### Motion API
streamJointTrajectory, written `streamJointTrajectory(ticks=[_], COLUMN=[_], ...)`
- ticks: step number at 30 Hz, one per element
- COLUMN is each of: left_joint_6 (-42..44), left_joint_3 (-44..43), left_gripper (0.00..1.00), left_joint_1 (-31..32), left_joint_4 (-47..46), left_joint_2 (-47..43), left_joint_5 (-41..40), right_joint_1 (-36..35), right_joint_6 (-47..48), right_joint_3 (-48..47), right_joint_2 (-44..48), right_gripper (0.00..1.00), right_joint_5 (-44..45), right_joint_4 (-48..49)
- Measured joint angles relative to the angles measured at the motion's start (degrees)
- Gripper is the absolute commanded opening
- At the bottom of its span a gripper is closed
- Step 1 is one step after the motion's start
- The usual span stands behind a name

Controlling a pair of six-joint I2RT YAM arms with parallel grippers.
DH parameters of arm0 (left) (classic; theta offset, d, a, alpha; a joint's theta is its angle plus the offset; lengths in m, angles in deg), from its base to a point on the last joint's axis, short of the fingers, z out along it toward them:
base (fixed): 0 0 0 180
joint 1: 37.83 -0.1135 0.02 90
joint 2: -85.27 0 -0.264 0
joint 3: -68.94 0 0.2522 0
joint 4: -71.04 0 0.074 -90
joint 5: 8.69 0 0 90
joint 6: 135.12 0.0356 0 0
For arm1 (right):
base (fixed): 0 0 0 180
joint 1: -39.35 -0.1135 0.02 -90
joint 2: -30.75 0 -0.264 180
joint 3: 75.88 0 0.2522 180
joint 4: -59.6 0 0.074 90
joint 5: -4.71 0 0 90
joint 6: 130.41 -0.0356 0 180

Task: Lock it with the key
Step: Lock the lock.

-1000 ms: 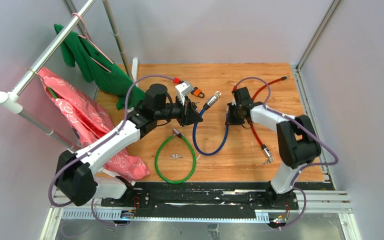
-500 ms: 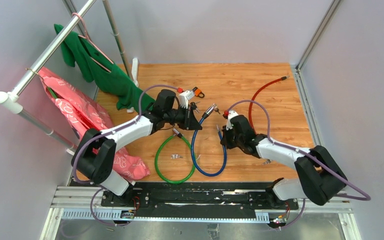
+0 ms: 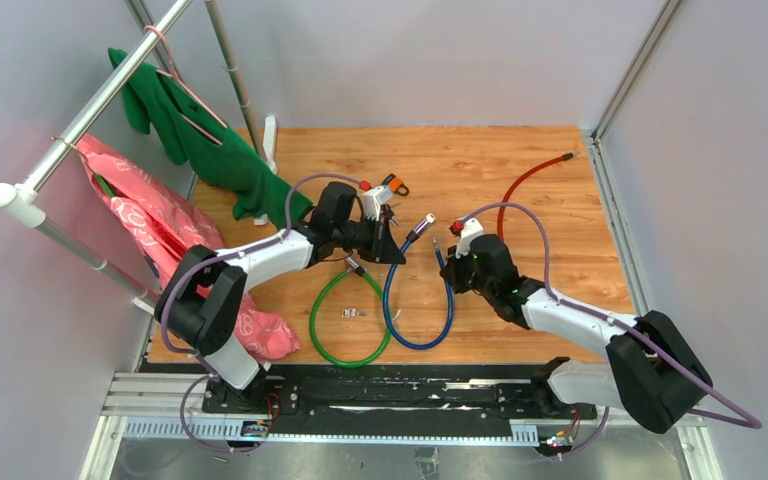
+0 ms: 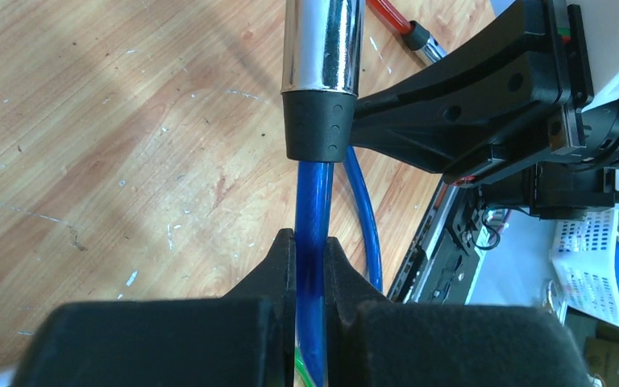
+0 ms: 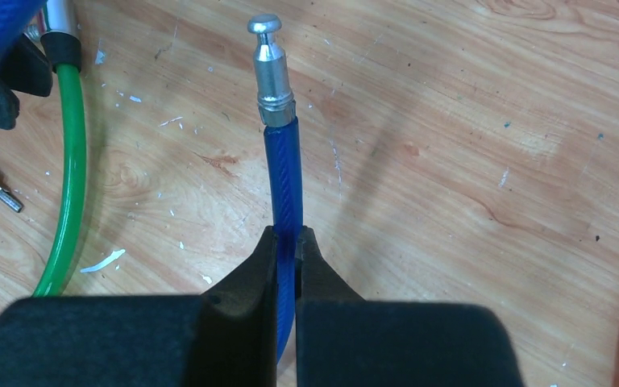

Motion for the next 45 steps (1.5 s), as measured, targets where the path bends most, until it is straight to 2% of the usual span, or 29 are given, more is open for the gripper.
streamJointTrajectory(ticks=[14,34,40,45], left_joint_6=[2.4,1.9,4.0,7.9], left_joint_3=[-0.1,-1.8,-2.1,-3.6], left_gripper=[0.00,0.00,0.00,0.00], left_joint_1=[1.4,1.2,1.4,1.4], left_joint_4=[0.0,0.4,0.7,5.0], left_joint_2=[0.5,1.9,1.9,1.9], left_joint_5=[1.0,1.4,3.2,4.9], right_joint_1=[-0.3,-0.8,-0.8,-0.9], right_joint_6=[3.0,4.5,5.2,7.1], right_joint_3=[0.0,0.0,0.0,0.3], right_joint_2=[-1.0,0.5,0.5,1.6], right_gripper=[0.00,0.00,0.00,0.00], right_joint_5=[-1.7,-1.8,-1.8,-1.3], right_joint_4=[4.7,4.7,4.7,4.4])
